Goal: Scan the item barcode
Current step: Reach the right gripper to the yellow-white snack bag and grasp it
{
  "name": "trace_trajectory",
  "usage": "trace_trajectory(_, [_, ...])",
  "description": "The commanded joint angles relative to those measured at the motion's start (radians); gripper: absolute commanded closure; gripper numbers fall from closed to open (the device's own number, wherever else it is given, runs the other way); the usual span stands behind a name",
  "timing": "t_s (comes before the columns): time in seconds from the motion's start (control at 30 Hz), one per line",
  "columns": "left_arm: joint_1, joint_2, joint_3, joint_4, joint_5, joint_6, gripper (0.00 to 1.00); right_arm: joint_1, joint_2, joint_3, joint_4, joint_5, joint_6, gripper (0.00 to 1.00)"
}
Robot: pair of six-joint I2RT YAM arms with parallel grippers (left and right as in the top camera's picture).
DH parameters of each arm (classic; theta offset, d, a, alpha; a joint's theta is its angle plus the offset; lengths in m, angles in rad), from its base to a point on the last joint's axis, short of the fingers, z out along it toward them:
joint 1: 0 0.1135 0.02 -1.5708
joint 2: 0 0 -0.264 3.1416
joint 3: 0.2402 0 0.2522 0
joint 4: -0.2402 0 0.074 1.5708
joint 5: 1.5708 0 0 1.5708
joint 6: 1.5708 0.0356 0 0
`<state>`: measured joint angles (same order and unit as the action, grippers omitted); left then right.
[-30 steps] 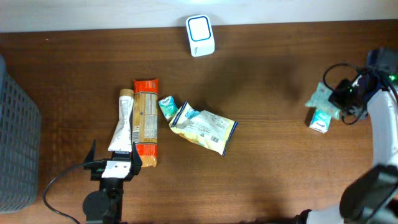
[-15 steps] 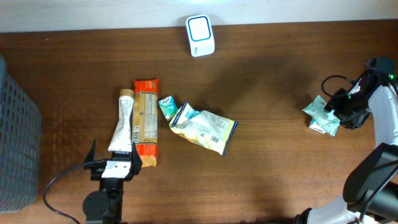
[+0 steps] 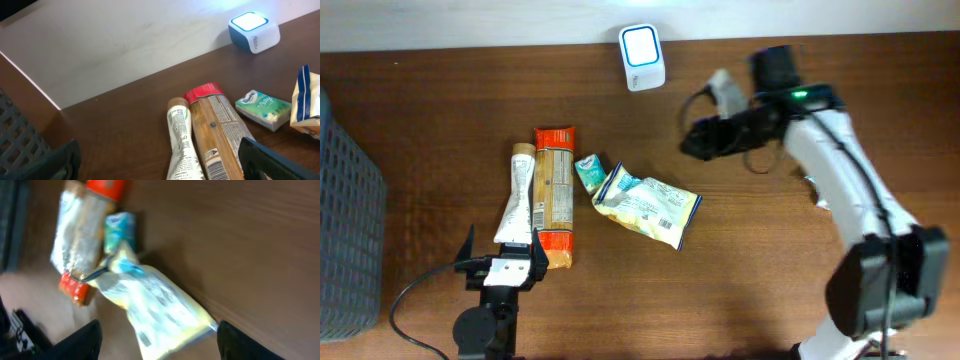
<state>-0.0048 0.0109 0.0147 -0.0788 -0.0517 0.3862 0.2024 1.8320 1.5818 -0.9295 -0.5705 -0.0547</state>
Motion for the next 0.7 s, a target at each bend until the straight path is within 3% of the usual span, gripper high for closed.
trace_trajectory(0.0, [0.006,-0.005,-0.006,0.000,0.004,0.012,0.01,0.118,0.098,0.011,0.073,-0.012,0.107,0.28])
trace_trajectory(0.07, [0.006,-0.005,-0.006,0.000,0.004,0.012,0.01,0.183,0.157,0.011,0.138,-0.014,0.188,0.32])
trace_trajectory(0.17, [0.006,-0.005,-0.006,0.000,0.004,0.012,0.01,0.303,0.202,0.011,0.156,-0.020,0.190,0.40])
trace_trajectory(0.33, [0.006,-0.005,-0.006,0.000,0.004,0.012,0.01,0.465,0.237,-0.031,-0.006,0.005,0.184,0.40])
trace_trajectory(0.43, [0.006,-0.005,-0.006,0.000,0.004,0.012,0.01,0.467,0.237,-0.055,-0.121,0.240,0.199,0.39])
trace_trajectory(0.67, [0.006,-0.005,-0.005,-0.001,0.004,0.012,0.01,0.301,0.237,-0.103,-0.137,0.369,0.198,0.39])
